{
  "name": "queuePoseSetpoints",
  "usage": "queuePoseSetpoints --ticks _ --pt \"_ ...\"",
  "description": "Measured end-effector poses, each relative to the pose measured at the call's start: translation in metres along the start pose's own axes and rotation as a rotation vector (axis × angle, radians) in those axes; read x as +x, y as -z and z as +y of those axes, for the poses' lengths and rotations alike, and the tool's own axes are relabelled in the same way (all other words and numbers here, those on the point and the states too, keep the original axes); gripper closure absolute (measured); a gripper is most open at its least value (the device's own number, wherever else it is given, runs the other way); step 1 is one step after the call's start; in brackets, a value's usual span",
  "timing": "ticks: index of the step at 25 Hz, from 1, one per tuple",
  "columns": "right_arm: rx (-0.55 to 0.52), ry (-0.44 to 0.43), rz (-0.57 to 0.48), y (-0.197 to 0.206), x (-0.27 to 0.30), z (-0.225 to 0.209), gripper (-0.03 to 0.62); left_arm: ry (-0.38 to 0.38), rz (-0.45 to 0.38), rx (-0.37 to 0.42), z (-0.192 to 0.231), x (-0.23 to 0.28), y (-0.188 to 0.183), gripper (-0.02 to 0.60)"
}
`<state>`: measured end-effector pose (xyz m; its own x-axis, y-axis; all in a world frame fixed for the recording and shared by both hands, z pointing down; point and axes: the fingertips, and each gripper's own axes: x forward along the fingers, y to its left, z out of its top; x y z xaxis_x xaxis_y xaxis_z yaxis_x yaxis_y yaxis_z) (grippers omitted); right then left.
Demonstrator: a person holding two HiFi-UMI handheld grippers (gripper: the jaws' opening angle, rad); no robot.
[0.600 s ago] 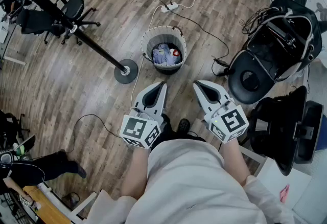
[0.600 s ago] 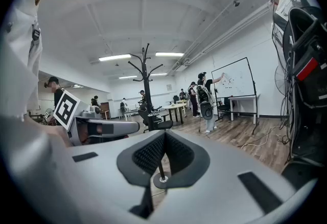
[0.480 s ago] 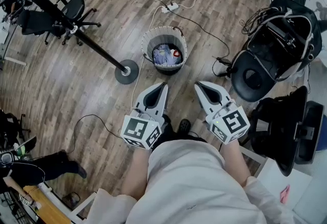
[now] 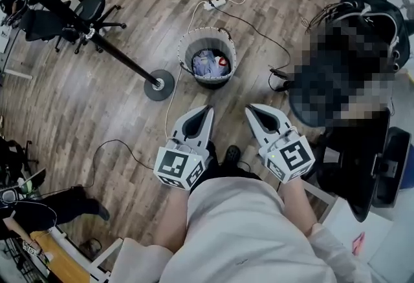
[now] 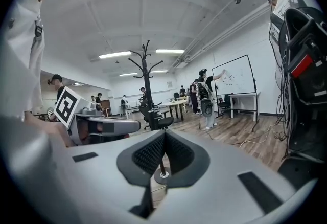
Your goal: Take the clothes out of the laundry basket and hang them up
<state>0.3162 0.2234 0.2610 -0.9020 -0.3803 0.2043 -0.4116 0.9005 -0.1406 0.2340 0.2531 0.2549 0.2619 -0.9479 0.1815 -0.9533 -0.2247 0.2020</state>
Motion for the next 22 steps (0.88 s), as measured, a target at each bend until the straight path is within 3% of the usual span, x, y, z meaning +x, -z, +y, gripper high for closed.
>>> queuePoseSetpoints --ticks 7,22 --pt "0.057 0.005 -0.005 0.014 0.017 -0.002 0.589 -0.015 0.017 -0.008 0.019 -0.005 0.011 0.561" --pt "0.040 0.073 0.022 -0.016 0.075 -0.025 0.588 0.025 0.020 0.003 0.076 0.029 -0.016 0.558"
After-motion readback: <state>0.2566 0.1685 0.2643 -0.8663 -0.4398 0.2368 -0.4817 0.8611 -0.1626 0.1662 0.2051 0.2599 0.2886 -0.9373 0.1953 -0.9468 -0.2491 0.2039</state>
